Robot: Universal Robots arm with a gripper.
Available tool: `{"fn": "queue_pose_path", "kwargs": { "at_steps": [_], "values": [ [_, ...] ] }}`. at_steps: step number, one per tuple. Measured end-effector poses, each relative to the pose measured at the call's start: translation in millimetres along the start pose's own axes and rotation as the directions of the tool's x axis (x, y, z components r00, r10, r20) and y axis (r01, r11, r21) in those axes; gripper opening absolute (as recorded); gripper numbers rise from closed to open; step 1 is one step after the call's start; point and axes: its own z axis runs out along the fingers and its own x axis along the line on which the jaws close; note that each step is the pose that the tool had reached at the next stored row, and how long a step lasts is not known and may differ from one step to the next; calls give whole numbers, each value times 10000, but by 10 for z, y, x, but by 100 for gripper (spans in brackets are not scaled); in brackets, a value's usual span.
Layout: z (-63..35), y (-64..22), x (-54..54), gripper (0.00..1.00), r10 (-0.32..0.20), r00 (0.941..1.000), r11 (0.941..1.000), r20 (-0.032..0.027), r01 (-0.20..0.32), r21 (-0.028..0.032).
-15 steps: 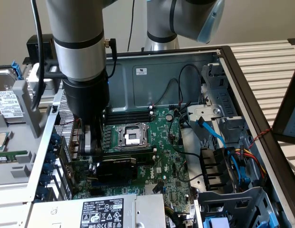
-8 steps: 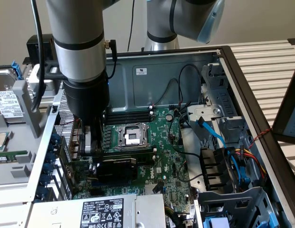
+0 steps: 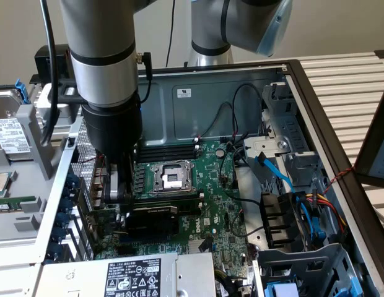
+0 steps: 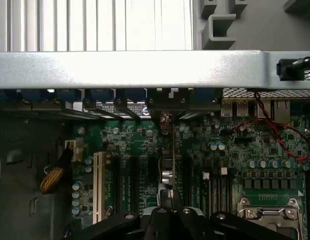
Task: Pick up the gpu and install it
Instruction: 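Press down on the gpu until it lock into place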
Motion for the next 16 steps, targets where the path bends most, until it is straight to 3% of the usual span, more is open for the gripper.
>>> {"fn": "queue_pose_path", "kwargs": {
  "at_steps": [16],
  "values": [
    [-82, -202, -7, 11, -1, 10000, 10000, -4, 1, -37]
  ]
}}
